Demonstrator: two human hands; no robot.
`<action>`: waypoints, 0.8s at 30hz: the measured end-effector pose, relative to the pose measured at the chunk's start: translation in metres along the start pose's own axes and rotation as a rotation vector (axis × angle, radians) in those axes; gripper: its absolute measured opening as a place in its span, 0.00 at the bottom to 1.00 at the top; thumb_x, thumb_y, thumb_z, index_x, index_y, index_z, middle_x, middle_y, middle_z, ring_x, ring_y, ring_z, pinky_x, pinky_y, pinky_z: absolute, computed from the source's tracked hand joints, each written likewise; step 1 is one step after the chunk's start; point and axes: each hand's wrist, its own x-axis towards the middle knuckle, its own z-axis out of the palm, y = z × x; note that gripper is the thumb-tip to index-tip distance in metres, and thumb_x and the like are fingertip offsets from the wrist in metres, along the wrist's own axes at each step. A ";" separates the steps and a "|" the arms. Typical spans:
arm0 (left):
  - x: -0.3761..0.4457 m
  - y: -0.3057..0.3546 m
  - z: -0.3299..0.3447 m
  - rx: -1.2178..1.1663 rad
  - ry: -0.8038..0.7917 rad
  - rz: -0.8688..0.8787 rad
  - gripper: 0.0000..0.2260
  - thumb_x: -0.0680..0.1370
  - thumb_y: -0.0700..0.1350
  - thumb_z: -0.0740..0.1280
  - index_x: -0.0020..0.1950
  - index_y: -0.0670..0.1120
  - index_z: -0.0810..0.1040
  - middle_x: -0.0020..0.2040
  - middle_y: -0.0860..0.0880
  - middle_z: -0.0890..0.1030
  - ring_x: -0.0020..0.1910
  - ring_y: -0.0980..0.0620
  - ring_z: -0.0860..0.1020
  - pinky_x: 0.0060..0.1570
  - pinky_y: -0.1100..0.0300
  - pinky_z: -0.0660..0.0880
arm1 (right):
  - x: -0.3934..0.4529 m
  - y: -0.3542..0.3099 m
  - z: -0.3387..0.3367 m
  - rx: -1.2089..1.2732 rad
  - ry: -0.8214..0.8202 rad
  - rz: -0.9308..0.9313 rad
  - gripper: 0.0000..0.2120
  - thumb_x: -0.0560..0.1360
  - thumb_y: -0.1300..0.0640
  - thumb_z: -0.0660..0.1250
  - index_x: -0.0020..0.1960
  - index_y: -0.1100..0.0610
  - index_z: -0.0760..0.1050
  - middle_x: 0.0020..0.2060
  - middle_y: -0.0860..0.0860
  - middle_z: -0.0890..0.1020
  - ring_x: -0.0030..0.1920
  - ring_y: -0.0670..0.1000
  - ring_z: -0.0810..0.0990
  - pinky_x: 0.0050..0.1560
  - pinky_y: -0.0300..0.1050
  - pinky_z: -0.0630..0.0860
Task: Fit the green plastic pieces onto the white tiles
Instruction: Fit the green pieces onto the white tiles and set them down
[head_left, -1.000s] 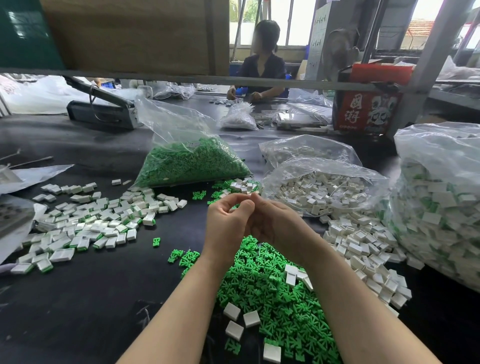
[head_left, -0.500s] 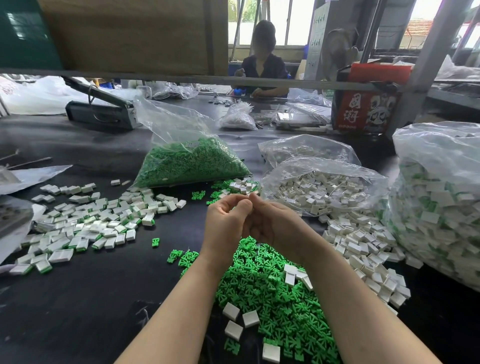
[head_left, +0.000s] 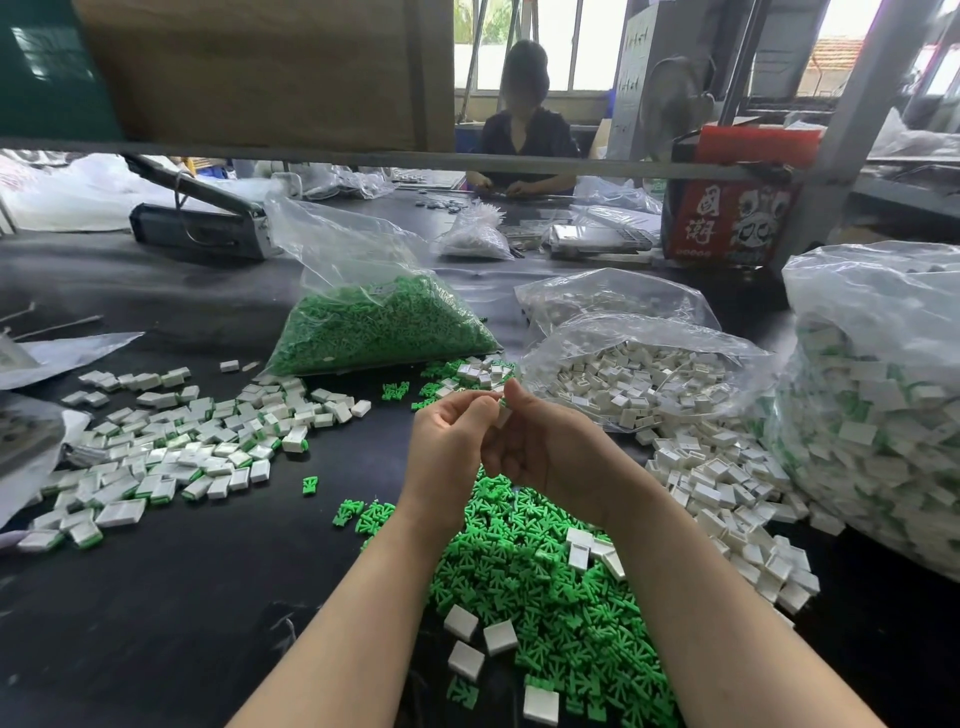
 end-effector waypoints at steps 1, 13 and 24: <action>0.000 0.000 0.000 0.000 0.001 -0.001 0.09 0.69 0.44 0.64 0.37 0.39 0.78 0.30 0.42 0.72 0.22 0.49 0.66 0.25 0.59 0.66 | 0.000 0.000 0.000 0.008 0.000 0.004 0.23 0.76 0.39 0.57 0.38 0.55 0.81 0.32 0.56 0.79 0.33 0.52 0.71 0.33 0.44 0.61; -0.001 0.001 0.000 0.004 -0.026 0.021 0.08 0.69 0.42 0.62 0.37 0.38 0.76 0.24 0.48 0.72 0.21 0.53 0.66 0.22 0.62 0.66 | -0.001 -0.001 0.000 -0.075 0.003 -0.006 0.26 0.74 0.41 0.61 0.51 0.65 0.75 0.33 0.57 0.78 0.33 0.51 0.70 0.33 0.44 0.60; -0.001 0.002 0.000 0.019 0.018 0.026 0.12 0.79 0.35 0.61 0.37 0.38 0.78 0.24 0.48 0.71 0.20 0.53 0.67 0.22 0.64 0.68 | -0.002 -0.002 -0.003 0.001 -0.024 0.029 0.25 0.77 0.40 0.56 0.48 0.63 0.75 0.36 0.58 0.75 0.35 0.52 0.69 0.34 0.45 0.59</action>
